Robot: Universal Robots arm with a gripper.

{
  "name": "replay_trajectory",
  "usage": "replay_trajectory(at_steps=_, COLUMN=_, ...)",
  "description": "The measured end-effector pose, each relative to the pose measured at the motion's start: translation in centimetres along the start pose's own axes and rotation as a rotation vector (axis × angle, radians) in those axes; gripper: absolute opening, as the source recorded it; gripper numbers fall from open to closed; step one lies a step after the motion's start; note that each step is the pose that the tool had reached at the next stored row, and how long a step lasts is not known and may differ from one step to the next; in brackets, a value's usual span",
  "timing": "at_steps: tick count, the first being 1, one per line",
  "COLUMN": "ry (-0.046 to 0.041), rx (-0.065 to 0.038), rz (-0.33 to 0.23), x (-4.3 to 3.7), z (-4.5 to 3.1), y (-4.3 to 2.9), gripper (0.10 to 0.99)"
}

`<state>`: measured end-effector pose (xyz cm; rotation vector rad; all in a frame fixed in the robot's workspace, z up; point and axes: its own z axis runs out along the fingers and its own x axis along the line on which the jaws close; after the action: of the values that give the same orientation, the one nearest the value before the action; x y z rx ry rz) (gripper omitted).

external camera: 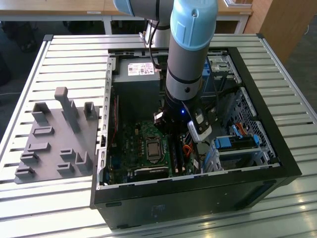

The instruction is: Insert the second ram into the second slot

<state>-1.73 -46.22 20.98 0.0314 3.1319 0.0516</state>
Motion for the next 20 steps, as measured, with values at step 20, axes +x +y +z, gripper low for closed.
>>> replay_trajectory(at_steps=20, ry=0.0, rx=0.0, rz=0.0, x=-0.02, z=-2.85, y=0.22, gripper=0.129)
